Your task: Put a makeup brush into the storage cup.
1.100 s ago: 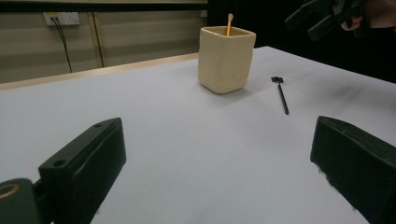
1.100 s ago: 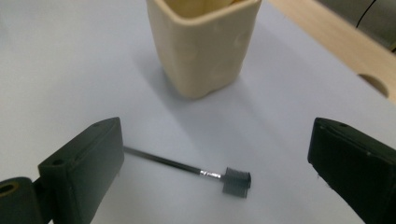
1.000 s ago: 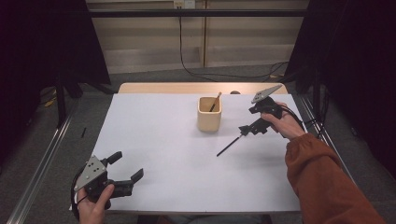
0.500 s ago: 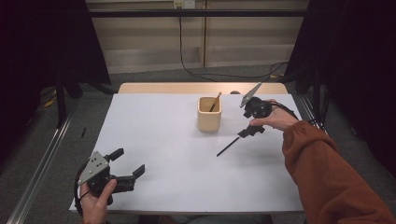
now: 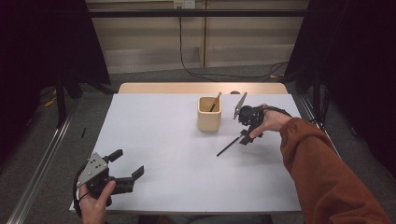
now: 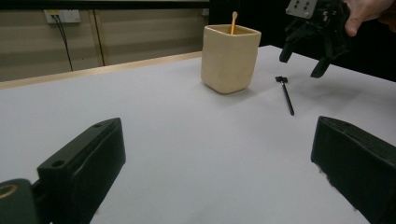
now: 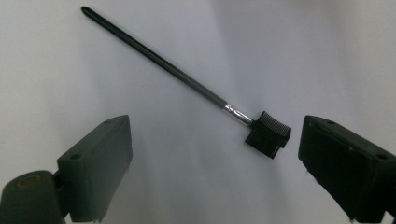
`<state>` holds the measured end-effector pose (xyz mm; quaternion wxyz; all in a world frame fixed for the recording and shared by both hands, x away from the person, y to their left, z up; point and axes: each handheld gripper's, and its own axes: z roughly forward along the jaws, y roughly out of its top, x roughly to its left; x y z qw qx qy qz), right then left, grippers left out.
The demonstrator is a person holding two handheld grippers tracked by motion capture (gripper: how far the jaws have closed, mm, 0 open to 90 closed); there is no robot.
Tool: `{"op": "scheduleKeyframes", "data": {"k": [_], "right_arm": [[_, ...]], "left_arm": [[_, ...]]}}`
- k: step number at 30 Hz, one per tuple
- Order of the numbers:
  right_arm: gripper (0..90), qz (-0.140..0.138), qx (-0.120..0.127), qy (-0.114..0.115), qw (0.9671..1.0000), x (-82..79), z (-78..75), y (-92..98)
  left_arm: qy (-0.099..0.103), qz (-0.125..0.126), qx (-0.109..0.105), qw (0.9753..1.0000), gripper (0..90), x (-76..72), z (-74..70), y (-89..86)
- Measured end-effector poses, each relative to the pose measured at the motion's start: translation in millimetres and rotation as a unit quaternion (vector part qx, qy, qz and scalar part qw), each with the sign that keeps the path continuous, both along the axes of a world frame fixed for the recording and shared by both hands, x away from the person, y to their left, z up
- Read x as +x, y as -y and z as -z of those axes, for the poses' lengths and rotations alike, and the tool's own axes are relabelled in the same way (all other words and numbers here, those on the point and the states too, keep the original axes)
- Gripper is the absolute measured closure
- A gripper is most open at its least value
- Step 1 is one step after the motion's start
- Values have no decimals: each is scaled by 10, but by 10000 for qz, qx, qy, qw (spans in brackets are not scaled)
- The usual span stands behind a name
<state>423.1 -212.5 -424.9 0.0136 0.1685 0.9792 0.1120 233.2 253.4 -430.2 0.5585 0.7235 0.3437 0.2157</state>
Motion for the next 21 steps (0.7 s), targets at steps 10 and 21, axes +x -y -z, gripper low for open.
{"op": "scheduleKeyframes", "data": {"k": [10, 21], "right_arm": [[269, -275, -78, 21, 9996, 34, 127, -139], [378, -338, -156, 91, 9993, 70, 226, -159]], "left_arm": [[44, 101, -19, 9999, 27, -5, 1, 14], [49, 195, 102, 9997, 27, 12, 3, 44]]}}
